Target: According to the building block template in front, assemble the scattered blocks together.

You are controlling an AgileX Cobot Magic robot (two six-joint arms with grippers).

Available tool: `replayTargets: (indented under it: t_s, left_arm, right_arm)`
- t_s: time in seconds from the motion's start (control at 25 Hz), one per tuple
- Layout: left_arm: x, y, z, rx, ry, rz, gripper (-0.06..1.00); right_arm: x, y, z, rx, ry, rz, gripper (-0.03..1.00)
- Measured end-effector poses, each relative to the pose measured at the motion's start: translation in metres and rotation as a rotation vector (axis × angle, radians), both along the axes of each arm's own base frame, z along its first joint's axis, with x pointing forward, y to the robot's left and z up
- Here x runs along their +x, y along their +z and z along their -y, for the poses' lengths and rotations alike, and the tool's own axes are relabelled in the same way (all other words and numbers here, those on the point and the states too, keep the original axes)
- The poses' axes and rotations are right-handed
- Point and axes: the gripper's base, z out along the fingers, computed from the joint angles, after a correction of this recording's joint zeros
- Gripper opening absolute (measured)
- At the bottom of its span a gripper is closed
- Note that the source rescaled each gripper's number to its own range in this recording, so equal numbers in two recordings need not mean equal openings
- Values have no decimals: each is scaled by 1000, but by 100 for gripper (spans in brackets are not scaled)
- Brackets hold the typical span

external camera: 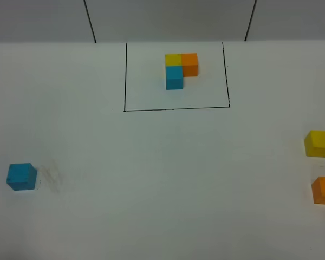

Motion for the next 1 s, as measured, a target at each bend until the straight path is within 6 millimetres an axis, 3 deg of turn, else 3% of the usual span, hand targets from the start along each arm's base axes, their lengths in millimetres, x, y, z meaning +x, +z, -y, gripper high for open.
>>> replayTargets:
  t_s: [1.0]
  left_arm:
    - [0, 0, 0, 1, 0, 0, 68]
  right_arm:
    - [0, 0, 0, 0, 0, 0, 71]
